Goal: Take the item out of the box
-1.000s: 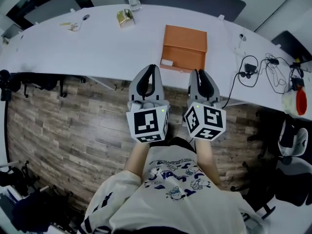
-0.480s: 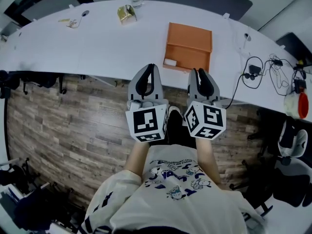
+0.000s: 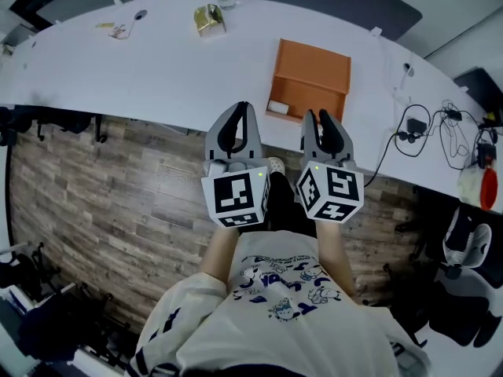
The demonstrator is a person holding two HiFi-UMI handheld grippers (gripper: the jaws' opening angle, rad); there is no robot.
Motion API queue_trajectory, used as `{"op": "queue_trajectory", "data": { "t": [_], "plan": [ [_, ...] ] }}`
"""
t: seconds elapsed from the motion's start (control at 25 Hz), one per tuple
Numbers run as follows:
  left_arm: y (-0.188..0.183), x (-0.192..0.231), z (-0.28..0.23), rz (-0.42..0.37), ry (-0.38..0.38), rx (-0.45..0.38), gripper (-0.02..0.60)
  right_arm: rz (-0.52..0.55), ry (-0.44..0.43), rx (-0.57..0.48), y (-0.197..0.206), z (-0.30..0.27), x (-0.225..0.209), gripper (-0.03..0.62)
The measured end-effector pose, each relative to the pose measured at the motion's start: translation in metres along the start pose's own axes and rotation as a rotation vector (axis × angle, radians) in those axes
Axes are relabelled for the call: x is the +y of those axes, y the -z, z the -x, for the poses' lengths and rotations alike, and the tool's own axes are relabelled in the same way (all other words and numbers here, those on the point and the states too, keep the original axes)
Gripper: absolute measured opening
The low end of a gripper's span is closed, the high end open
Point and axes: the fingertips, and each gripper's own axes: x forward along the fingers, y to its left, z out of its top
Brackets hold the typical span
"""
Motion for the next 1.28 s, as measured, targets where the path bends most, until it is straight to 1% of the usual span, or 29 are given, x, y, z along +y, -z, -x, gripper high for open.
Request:
{"op": "queue_trajectory", "data": {
  "t": [0.2,0.36,0.64,0.8,1.28],
  "plan": [
    [0.006,0.009,-0.024,0.01,-0.026,0.024,0.024,0.015,-0.028,0.034,0.0,-0.027,-0.005,0.106],
    [0.011,0.013,-0.044,0.017,-0.043,0.047,0.023,0.024,-0.054,0.082,0.005,-0.051,-0.011,0.107],
    [0.022,0.022,-0.077,0.03,-0.074,0.084,0.024,0.047,-0.119,0.158,0.014,-0.09,-0.007,0.12],
    [0.03,0.027,-0.093,0.038,-0.088,0.107,0.023,0.063,-0.154,0.213,0.024,-0.11,-0.008,0.129],
    [0.066,0.039,-0.128,0.061,-0.146,0.217,0.023,0.103,-0.253,0.378,0.062,-0.155,-0.017,0.14]
  ]
}}
